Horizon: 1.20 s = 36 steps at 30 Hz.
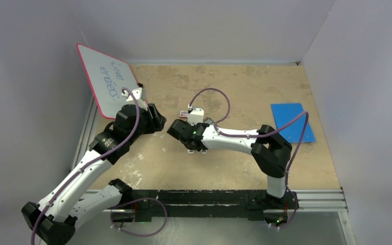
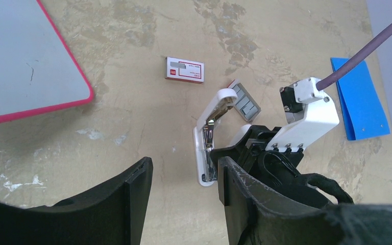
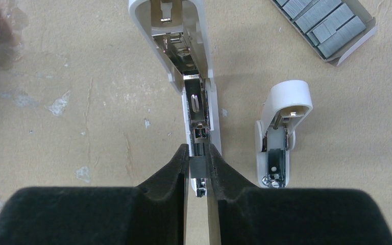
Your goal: Load the staples into the stapler
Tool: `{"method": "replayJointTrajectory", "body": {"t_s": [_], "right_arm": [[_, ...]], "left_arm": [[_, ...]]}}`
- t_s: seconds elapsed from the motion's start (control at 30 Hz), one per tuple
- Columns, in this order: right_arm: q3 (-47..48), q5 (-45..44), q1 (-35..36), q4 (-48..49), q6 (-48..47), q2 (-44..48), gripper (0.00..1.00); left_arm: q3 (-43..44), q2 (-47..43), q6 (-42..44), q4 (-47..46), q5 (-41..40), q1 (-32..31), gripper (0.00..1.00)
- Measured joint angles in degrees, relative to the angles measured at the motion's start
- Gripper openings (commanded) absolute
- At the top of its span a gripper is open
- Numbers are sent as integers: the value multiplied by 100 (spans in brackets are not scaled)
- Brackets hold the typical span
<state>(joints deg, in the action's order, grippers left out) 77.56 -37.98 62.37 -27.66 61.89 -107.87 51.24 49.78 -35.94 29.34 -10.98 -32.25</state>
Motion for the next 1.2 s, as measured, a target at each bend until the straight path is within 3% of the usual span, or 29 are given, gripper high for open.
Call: {"method": "replayJointTrajectory", "body": {"t_s": [1.2], "right_arm": [[-179, 17, 0, 227, -151, -61, 16]], "left_arm": [[-15, -17, -46, 33, -129, 0, 50]]}}
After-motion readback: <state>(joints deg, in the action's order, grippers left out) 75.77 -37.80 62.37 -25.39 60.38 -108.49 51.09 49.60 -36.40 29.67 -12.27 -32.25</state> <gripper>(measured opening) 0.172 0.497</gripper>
